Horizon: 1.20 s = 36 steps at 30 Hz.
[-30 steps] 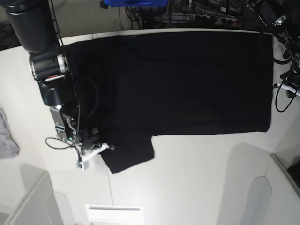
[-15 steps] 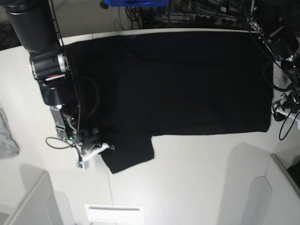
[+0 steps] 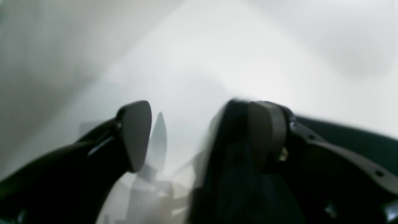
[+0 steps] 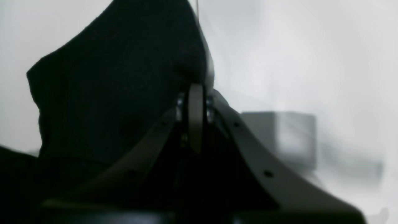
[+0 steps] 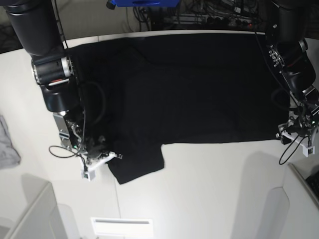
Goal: Fold the T-shirt properly
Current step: 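Grasp the shirt's side edges with both grippers midway along the body, then lift the side edges and fold them toward the collar edge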
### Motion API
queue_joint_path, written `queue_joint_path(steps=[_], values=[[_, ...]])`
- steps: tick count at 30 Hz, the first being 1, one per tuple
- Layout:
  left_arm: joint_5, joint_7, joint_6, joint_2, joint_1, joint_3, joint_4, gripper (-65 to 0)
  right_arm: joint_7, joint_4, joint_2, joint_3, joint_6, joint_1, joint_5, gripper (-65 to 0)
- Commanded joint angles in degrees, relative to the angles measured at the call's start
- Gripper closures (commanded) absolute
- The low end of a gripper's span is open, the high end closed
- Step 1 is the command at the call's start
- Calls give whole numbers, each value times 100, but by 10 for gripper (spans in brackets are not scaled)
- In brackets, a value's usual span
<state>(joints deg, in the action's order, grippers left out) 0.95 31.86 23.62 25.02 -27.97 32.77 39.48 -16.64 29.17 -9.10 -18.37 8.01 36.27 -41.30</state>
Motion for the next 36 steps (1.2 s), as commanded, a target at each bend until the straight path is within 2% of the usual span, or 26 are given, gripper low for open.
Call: queue_joint_path(steps=[1,14,16,20,22,23,30,36], values=[[-12,-113,16,105,-170,6,-32,-457,-10,68,-26,13,3,157,20,0],[-47,-157,16,-211,-126,-3,-190,-443,-2,68,-35,13,12,157,20,0],[-47,-157,16,-220,-126,-3,-190,-385,-2,68,-35,13,12,122,20,0],[-47,-157,16,-291,-118,-3,-199,-176,16,77,-35,30,12,78,20,0],[-47,-148,34,-343,-118,-3,-146,-41,183,77,-35,30,12,26,20,0],[-47,-139,43,-361,-118,-3,-137,0,297,77,-44,30,12,8,20,0],[15,-131,43,-422,-126,-3,-120,0,623,156,-211,39,12,-62,11,0],[24,54,52,-458,392,6,1032,0,763,1439,-501,39,-5,-625,2,0]])
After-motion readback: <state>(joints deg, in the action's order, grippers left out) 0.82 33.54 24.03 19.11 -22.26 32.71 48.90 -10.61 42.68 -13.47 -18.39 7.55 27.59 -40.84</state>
